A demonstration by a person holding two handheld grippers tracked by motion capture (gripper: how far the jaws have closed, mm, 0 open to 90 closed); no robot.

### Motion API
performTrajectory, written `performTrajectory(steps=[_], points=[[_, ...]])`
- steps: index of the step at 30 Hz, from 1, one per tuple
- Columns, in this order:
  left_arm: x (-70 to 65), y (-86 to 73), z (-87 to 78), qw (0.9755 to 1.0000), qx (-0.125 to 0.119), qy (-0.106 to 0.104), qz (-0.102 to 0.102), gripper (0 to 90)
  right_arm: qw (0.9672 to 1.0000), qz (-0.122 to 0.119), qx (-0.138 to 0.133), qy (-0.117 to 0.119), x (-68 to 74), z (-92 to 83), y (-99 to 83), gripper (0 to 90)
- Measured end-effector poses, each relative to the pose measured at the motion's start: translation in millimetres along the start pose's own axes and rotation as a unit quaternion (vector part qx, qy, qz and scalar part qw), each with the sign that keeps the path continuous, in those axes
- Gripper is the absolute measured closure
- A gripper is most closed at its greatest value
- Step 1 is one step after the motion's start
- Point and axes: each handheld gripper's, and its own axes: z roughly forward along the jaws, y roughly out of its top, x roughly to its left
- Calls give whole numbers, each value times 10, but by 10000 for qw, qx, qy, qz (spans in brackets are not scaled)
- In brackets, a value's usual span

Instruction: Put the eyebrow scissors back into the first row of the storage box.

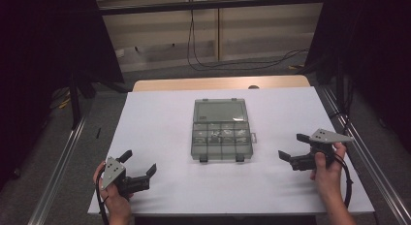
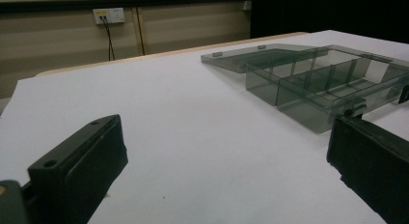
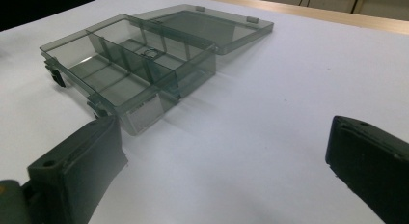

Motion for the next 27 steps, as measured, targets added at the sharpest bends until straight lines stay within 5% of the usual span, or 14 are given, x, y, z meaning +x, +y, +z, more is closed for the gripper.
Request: performTrajectory(steps=[27], points=[[3, 2, 9, 10000, 21, 17, 27, 0, 9940, 598, -717, -568, -243, -688, -436, 0]])
